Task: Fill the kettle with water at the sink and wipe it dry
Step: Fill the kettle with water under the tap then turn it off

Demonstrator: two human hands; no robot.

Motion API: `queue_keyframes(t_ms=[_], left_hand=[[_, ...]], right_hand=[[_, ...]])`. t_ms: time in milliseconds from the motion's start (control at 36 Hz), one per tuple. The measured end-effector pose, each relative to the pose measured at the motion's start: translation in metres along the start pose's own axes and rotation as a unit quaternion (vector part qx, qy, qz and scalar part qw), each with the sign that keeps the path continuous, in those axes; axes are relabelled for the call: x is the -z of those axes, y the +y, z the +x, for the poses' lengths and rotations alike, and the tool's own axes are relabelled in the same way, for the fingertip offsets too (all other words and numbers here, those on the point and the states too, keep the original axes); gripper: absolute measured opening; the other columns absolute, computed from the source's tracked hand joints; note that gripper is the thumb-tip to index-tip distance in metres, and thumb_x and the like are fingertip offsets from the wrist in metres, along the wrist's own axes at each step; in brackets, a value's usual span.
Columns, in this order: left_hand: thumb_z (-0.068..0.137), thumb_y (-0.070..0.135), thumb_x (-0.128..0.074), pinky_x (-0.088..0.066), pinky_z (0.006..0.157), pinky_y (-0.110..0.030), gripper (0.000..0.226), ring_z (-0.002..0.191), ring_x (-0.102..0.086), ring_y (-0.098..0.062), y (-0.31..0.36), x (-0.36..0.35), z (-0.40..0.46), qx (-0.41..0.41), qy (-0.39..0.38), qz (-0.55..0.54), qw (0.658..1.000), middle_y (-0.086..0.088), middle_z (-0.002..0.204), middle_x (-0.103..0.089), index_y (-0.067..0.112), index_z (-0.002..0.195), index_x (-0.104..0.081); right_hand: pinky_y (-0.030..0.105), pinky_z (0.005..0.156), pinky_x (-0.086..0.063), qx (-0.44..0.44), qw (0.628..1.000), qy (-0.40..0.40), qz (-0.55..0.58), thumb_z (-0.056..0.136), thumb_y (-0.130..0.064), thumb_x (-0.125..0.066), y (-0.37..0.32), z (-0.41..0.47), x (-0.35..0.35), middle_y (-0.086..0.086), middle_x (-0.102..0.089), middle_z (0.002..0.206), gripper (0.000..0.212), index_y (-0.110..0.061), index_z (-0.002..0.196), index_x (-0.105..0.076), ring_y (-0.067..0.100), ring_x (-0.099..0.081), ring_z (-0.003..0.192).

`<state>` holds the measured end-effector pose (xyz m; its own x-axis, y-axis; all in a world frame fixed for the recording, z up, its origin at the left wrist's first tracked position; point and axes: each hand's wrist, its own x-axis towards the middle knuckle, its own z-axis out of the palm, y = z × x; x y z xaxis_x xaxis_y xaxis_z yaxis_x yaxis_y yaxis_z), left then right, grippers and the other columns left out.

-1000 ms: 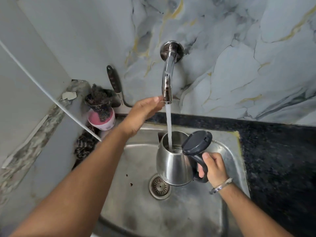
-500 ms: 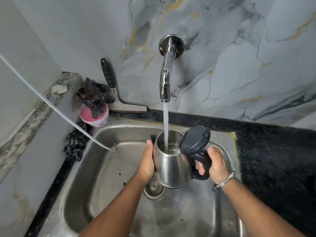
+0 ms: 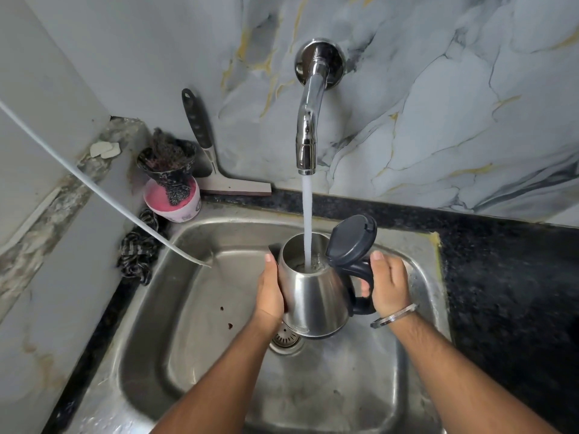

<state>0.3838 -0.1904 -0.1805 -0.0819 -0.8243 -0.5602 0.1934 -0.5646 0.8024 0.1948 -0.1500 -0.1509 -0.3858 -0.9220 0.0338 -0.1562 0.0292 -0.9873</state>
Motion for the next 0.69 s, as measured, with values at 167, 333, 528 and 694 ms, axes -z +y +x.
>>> queue_keyframes(t_ms=[167, 333, 528, 694], left_hand=[[0.083, 0.08, -0.028, -0.042, 0.118, -0.05, 0.094, 0.128, -0.065, -0.027, 0.001, 0.001, -0.007, -0.009, -0.014, -0.007, 1.0, -0.017, 0.13, -0.073, 0.01, 0.132, -0.069], [0.094, 0.074, -0.028, -0.043, 0.116, -0.051, 0.082, 0.126, -0.066, -0.026, -0.001, 0.009, -0.005, -0.03, 0.003, 0.029, 0.999, -0.011, 0.127, -0.075, 0.014, 0.127, -0.072], [0.109, 0.049, -0.026, -0.051, 0.11, -0.044, 0.062, 0.122, -0.068, -0.027, 0.004, 0.013, -0.006, -0.078, 0.012, 0.071, 0.994, -0.014, 0.121, -0.076, 0.009, 0.122, -0.072], [0.111, 0.043, -0.023, -0.05, 0.111, -0.043, 0.061, 0.126, -0.066, -0.028, 0.014, 0.013, -0.01, -0.101, -0.004, 0.07, 0.992, -0.016, 0.126, -0.074, 0.006, 0.127, -0.069]], right_hand=[[0.014, 0.045, -0.042, -0.017, 0.998, 0.039, -0.047, 0.093, -0.052, -0.025, 0.011, -0.002, -0.003, -0.001, -0.056, 0.039, 0.076, 0.009, 0.06, -0.058, 0.004, -0.049, 0.036], [0.01, 0.05, -0.042, -0.066, 0.995, 0.058, -0.05, 0.095, -0.043, -0.029, 0.018, -0.008, -0.007, -0.002, -0.059, 0.048, 0.057, -0.009, 0.062, -0.061, 0.003, -0.054, 0.045], [0.016, 0.04, -0.038, -0.058, 0.994, 0.07, 0.054, 0.09, -0.032, -0.04, -0.002, -0.015, -0.014, -0.01, -0.053, 0.044, 0.041, -0.031, 0.054, -0.06, 0.003, -0.043, 0.041], [0.017, 0.049, -0.047, -0.036, 0.992, 0.081, 0.093, 0.094, -0.025, -0.032, -0.009, -0.012, -0.014, -0.011, -0.064, 0.053, 0.05, -0.029, 0.059, -0.067, -0.001, -0.057, 0.052]])
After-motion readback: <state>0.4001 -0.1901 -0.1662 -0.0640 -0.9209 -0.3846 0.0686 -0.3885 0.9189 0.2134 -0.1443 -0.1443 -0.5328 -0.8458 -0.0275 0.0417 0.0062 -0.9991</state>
